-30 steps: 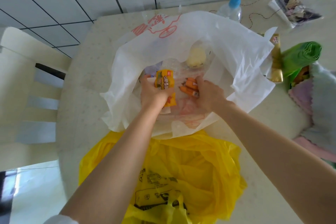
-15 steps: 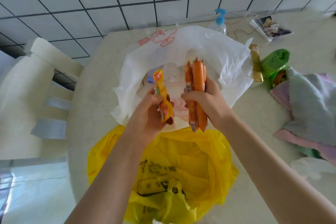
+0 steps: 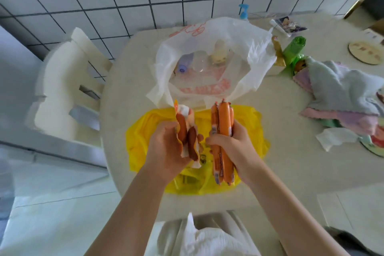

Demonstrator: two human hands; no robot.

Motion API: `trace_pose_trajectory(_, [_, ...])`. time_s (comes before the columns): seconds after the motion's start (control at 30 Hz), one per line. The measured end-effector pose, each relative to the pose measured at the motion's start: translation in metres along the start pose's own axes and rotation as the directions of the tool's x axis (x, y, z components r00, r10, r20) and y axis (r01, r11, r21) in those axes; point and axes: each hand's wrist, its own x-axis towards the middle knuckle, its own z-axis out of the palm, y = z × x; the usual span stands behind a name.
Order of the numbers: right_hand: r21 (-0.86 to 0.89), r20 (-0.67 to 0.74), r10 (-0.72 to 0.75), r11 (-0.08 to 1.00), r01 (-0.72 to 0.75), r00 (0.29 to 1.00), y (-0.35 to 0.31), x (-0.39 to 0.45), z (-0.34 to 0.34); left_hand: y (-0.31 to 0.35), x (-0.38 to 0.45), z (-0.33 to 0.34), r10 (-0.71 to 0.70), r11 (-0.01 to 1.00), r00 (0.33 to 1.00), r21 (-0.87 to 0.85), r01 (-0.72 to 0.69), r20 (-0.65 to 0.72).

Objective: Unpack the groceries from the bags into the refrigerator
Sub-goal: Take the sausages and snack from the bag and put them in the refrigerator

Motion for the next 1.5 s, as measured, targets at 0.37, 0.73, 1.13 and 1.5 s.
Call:
trace_pose_trajectory(0.37, [0.03, -0.057, 0.015, 0.999, -0.014, 0.998, 0.044, -0.114, 0.036, -0.042, -0.09, -0.074, -0.033, 0.997, 0.999, 0.078, 0.029, 0.043])
trace_pose_trajectory(0.73, [0.014, 0.097, 0.051, 0.999, -0.052, 0.994, 0.086, -0.199, 0.036, -0.117, -0.185, -0.116, 0.081, 0.997, 0.977, 0.018, -0.079, -0.197])
trace_pose_trajectory(1.13, [-0.213, 0.311, 0.156, 0.973, -0.091, 0.937, 0.149, -0.289, 0.04, -0.224, -0.314, -0.17, 0.164, 0.955, 0.859, -0.142, -0.262, -0.485])
trace_pose_trajectory(1.5, [-0.418, 0.56, 0.213, 0.907, 0.051, 0.8, 0.185, -0.359, 0.155, -0.247, -0.422, -0.254, 0.211, 0.822, 0.698, -0.262, -0.505, -0.684])
